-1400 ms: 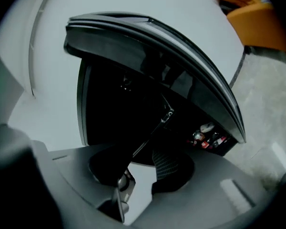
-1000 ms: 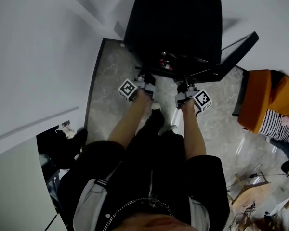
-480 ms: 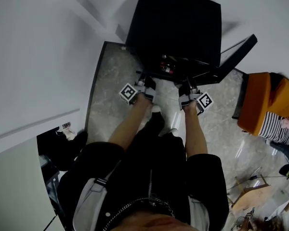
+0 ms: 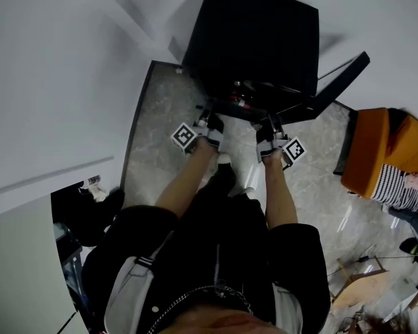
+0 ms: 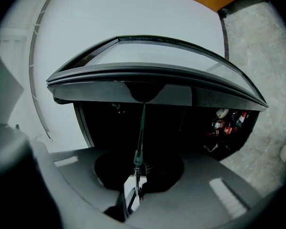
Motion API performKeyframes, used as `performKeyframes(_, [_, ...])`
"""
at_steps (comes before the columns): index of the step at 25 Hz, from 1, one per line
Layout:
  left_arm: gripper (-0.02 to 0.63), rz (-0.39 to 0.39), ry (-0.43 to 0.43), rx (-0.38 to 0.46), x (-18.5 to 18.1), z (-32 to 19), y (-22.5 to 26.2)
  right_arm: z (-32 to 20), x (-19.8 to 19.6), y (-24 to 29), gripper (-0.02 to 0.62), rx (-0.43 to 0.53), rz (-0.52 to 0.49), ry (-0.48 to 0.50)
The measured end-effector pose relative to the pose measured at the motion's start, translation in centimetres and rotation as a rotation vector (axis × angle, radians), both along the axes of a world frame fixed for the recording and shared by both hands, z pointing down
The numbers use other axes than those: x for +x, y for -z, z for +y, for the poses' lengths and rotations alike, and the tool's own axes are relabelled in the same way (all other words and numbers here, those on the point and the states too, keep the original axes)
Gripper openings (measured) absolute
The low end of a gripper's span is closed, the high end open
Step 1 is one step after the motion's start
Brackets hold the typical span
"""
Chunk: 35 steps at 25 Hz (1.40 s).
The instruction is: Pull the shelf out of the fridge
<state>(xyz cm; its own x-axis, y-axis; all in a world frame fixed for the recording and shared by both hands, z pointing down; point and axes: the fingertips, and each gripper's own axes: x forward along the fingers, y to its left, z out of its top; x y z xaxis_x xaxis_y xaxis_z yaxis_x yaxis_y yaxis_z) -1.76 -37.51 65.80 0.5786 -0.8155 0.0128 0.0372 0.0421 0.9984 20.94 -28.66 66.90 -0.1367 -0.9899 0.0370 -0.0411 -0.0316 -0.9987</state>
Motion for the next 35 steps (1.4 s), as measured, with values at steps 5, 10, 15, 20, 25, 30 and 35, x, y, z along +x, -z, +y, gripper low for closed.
performKeyframes(5, [0.023,0.018,0.0,0.01,-0.3,0.9,0.5,1.0,-0.5,0.4,0.018,0.003,0.008,0.002])
performKeyframes(10, [0.021,0.025,0.004,0.003,-0.9,2.3,0.5,2.0,-0.9,0.8,0.02,0.005,0.037,0.028])
performKeyframes(15, [0.023,0.03,0.02,0.007,-1.1,3.8,0.7,3.2,-1.1,1.0,0.02,0.004,0.028,0.046])
performKeyframes(20, [0.023,0.034,0.035,0.011,-1.7,5.3,1.2,4.3,-1.5,1.3,0.021,0.013,0.036,0.07])
performKeyframes(25, [0.023,0.033,0.045,0.022,-2.0,6.6,1.7,5.3,-1.7,1.9,0.021,0.028,0.046,0.086])
performKeyframes(30, [0.023,0.034,0.048,0.046,-2.1,7.9,2.5,6.6,-1.7,2.5,0.025,0.038,0.074,0.096])
performKeyframes(35, [0.023,0.039,0.06,0.049,-2.4,9.4,3.2,7.7,-2.1,3.2,0.025,0.057,0.077,0.114])
